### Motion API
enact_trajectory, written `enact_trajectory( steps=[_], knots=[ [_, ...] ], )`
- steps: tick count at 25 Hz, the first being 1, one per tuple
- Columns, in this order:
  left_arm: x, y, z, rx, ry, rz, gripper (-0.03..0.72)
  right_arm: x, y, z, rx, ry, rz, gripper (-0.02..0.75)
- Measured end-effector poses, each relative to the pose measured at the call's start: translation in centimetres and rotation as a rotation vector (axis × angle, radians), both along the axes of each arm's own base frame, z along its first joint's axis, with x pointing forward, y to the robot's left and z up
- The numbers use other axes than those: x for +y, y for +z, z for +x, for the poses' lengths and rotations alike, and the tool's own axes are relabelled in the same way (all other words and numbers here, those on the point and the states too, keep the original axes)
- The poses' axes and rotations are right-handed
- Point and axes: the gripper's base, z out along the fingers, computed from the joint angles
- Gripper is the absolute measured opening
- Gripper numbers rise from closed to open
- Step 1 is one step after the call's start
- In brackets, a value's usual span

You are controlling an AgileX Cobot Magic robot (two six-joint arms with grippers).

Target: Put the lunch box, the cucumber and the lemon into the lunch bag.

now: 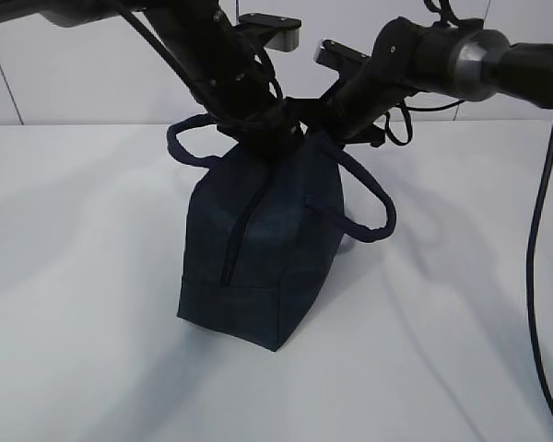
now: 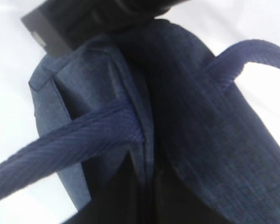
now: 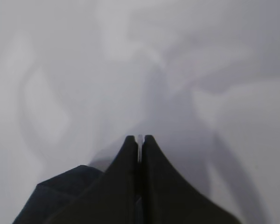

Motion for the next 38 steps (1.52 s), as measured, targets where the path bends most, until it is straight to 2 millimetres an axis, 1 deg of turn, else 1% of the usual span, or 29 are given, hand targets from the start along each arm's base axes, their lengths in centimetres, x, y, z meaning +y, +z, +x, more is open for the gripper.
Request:
enact_trajectory(
  steps=[3,10,15,34,38],
  knots=[
    [0.03,0.21,-0.05,-0.003,0.0,-0.002,-0.01,0.0,0.48,0.0,0.003,0.016,-0.014,0.0],
    [0.07,0.29,-0.1,-0.002,-0.002,0.001,-0.01,0.04,0.19,-0.29,0.038,0.046,-0.029,0.0],
    [-0.01,0.29,-0.17,0.0,-0.006,0.0,-0.01,0.1,0.9,-0.15,0.02,0.065,-0.036,0.0],
    [-0.08,0.27,-0.26,0.003,-0.009,0.002,-0.01,-0.25,0.82,-0.2,0.02,0.086,-0.097,0.0],
    [-0.07,0.27,-0.28,0.005,-0.01,0.004,-0.012,-0.23,0.26,-0.17,0.036,0.087,-0.099,0.0]
  ],
)
